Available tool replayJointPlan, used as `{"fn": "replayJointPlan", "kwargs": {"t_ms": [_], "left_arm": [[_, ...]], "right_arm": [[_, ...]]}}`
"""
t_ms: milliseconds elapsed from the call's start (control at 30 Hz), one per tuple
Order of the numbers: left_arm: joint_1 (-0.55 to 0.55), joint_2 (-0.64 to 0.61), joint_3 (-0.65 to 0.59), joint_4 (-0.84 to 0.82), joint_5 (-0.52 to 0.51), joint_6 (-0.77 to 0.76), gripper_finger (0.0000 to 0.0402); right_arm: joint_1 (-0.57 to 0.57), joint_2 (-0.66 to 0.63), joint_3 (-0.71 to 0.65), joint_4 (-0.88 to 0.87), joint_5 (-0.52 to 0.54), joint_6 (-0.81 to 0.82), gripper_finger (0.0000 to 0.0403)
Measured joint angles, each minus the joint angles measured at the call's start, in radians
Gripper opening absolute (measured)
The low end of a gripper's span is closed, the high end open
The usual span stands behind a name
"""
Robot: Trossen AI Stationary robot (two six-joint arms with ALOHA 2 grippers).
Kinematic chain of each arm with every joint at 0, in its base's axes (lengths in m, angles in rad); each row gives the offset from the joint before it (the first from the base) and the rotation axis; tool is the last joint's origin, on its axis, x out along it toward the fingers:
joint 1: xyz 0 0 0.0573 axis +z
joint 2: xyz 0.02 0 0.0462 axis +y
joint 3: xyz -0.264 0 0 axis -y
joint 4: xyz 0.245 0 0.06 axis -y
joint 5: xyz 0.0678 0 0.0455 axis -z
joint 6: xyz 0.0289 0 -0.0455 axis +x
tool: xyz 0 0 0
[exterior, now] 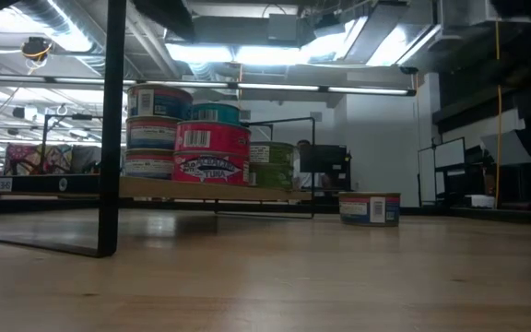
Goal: Stack canned seafood by type on shelf
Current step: Stack the red tuna can on top of the red tuna can on the shelf
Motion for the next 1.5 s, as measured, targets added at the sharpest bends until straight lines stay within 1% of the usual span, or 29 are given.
{"fn": "replayJointPlan", "kwargs": {"t_ms": [167, 400, 533, 1133, 1300, 1500], "left_arm": [[0.0, 0.0, 0.0, 0.052, 0.0, 0.041, 0.0251], [0.0, 0.0, 0.0, 0.078, -0.001, 0.034, 0.0251], [0.0, 0.0, 0.0, 0.074, -0.001, 0.026, 0.0251], [0.0, 0.0, 0.0, 0.074, -0.001, 0.025, 0.0251], [0.0, 0.0, 0.0, 0.073, -0.001, 0.025, 0.0251], [0.0, 0.0, 0.0, 0.074, -0.001, 0.025, 0.0251]], "right_arm": [[0.052, 0.001, -0.123, 0.094, 0.0, 0.017, 0.015], [0.05, 0.001, -0.248, 0.233, -0.008, 0.021, 0.0149], [0.05, 0.001, -0.287, 0.258, -0.008, 0.021, 0.0149], [0.05, -0.003, -0.362, 0.356, -0.019, 0.018, 0.0149], [0.05, -0.004, -0.367, 0.368, -0.02, 0.019, 0.0149], [0.05, -0.002, -0.369, 0.428, -0.007, 0.042, 0.0149]]}}
